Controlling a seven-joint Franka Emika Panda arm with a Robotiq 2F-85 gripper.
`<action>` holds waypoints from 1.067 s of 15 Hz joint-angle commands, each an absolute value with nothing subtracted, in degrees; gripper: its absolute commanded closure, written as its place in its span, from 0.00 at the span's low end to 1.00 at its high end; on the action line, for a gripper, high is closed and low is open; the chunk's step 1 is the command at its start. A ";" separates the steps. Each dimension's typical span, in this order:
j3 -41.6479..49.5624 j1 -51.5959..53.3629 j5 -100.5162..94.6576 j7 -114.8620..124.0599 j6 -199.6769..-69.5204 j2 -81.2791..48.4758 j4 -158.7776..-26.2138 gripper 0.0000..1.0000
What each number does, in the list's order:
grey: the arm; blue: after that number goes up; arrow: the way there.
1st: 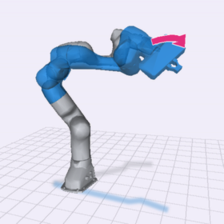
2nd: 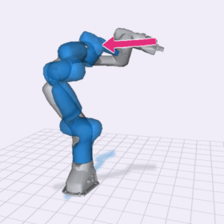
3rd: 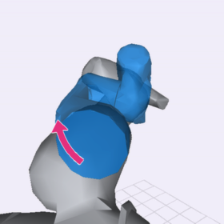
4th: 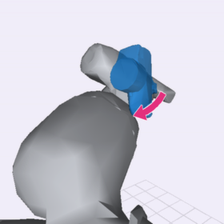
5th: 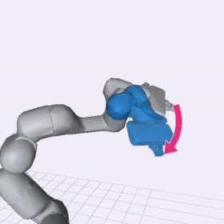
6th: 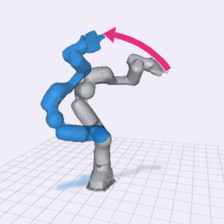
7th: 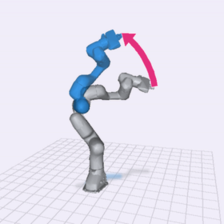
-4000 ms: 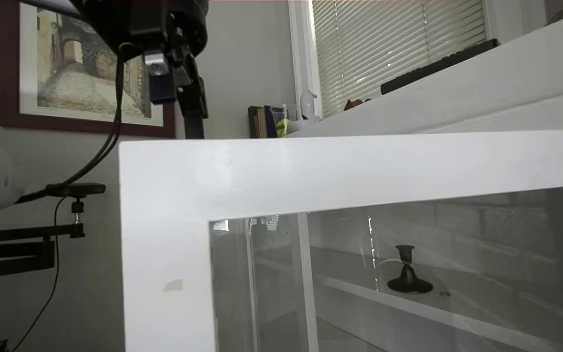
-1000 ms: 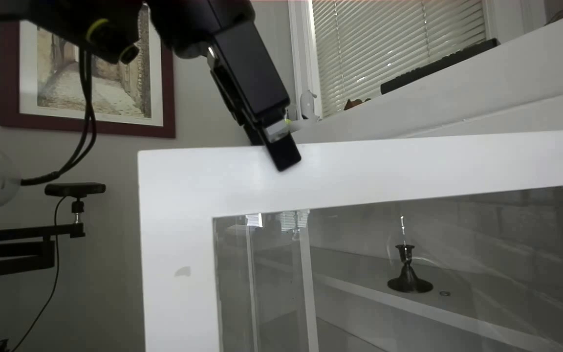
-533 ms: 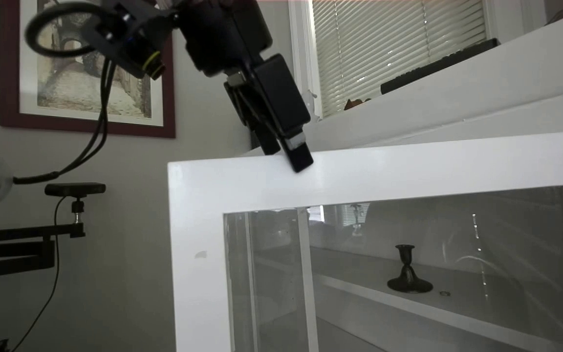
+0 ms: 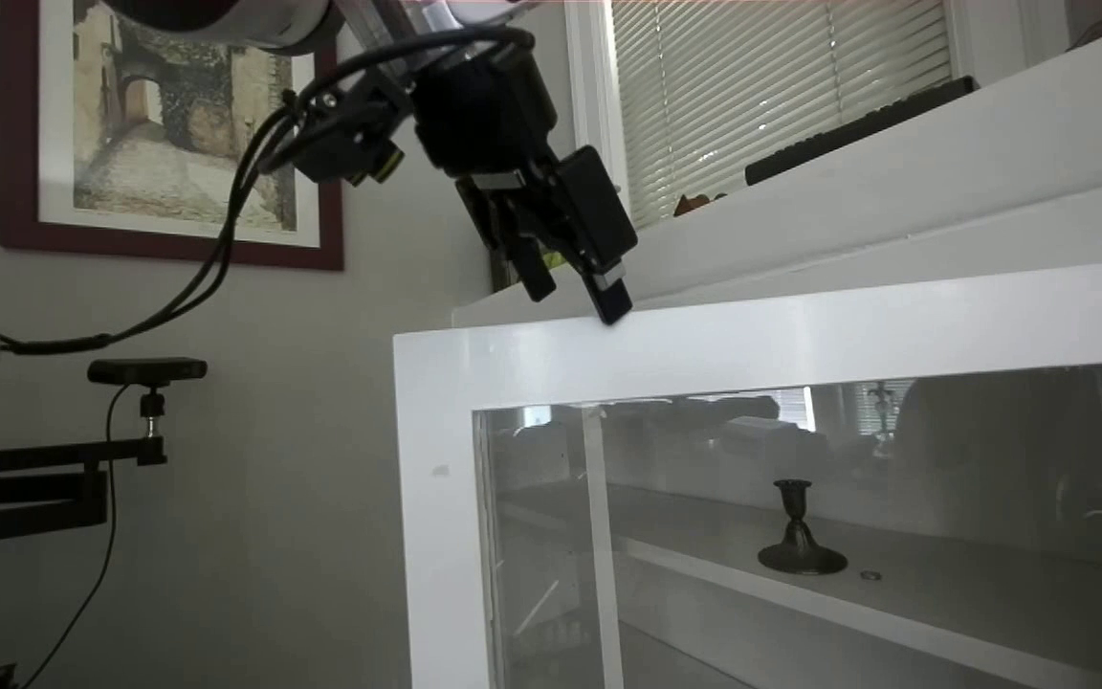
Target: Close the cabinet's right door
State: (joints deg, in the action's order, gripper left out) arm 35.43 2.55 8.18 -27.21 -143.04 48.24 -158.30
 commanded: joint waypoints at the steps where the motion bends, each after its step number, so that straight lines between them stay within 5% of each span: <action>1: 39.40 8.41 13.13 -32.52 -146.46 48.41 -158.23 0.00; 8: 47.66 19.59 18.27 -37.86 -151.42 49.31 -158.14 0.00; 16: 44.17 21.26 16.32 -39.44 -150.53 51.31 -158.00 0.00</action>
State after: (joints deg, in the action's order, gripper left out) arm 45.06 20.87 15.96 -37.31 -151.09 48.47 -158.03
